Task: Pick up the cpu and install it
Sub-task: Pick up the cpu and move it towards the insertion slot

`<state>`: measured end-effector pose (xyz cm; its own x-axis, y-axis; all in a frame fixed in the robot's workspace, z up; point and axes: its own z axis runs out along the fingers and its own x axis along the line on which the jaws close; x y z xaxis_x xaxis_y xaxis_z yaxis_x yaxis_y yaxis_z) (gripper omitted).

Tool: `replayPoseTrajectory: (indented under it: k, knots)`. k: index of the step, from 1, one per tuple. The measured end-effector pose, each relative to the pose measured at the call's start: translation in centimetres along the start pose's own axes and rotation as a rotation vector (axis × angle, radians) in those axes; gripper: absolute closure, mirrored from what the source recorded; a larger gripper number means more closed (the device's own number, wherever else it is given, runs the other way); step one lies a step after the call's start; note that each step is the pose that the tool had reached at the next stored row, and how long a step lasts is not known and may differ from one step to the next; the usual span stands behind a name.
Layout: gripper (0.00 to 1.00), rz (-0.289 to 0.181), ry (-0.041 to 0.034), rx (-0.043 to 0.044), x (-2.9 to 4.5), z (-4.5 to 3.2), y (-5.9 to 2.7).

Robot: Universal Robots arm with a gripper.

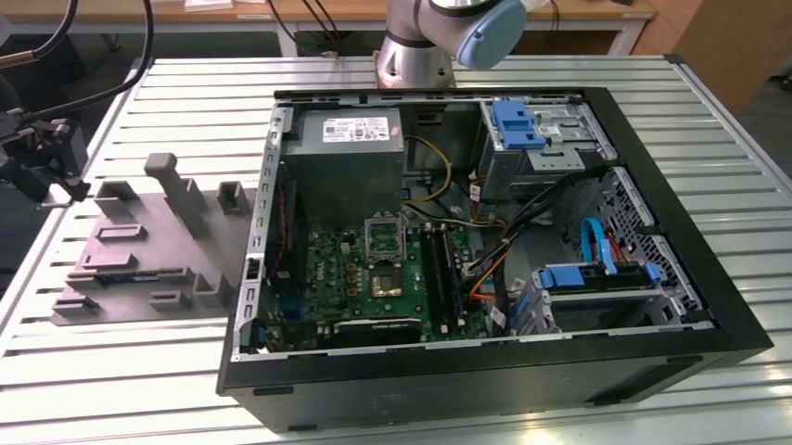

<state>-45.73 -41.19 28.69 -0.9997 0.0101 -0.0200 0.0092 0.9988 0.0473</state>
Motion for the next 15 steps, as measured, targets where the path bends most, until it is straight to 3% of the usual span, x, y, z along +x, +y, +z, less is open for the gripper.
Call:
replayPoseTrajectory:
  k: [15]
  knots:
    - [0.53, 0.000, -0.0001, 0.0000, -0.01, -0.43, 0.02]
